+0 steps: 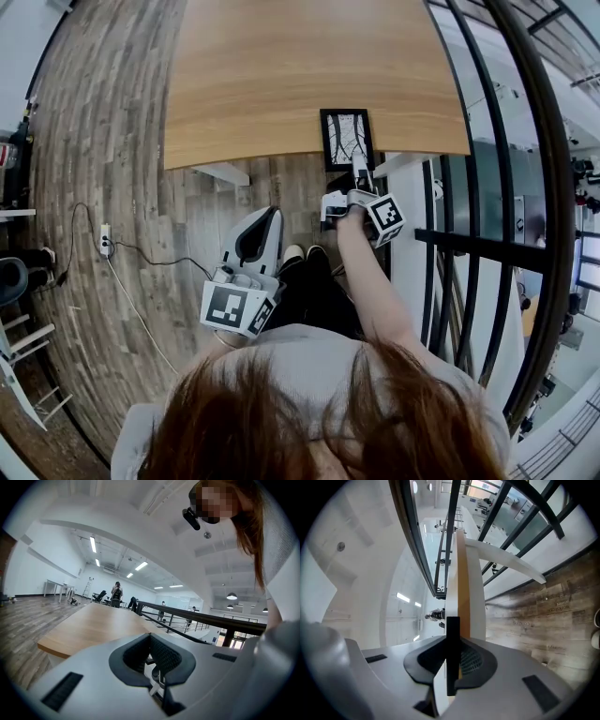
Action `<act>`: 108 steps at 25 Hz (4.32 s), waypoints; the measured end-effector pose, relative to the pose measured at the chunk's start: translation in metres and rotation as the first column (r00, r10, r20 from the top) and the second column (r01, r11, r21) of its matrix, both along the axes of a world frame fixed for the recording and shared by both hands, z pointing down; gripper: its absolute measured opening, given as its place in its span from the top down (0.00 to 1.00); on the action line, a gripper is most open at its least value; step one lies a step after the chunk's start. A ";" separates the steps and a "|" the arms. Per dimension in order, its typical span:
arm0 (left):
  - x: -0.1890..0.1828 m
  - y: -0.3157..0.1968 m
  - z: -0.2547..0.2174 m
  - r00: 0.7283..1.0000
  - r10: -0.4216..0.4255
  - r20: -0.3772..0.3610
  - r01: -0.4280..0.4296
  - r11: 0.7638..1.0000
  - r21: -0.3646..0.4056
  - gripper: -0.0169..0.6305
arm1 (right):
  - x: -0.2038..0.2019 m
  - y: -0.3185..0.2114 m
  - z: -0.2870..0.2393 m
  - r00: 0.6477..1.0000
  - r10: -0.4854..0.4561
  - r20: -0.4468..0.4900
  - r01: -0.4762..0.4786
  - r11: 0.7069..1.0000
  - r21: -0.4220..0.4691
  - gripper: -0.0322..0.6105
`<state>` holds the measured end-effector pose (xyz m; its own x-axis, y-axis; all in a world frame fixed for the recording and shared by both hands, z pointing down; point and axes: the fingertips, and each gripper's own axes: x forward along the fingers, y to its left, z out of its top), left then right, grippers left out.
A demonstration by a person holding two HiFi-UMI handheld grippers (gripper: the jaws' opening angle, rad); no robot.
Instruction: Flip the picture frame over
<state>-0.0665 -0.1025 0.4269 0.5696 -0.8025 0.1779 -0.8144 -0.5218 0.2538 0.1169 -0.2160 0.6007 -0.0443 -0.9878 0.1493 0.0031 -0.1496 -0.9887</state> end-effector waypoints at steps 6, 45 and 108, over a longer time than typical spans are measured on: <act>-0.003 -0.002 0.001 1.000 0.001 0.001 -0.001 1.000 -0.006 0.96 | -0.002 -0.006 0.005 1.000 -0.007 -0.013 0.007 1.000 0.001 0.84; 0.016 -0.007 0.003 1.000 0.017 0.018 -0.017 1.000 -0.012 0.96 | -0.001 -0.003 -0.004 0.986 -0.082 -0.142 0.074 0.995 -0.064 0.66; 0.035 -0.015 -0.119 0.998 0.029 -0.049 -0.013 0.956 0.295 0.96 | -0.096 0.075 -0.301 0.140 0.035 -0.990 0.546 0.831 0.107 0.92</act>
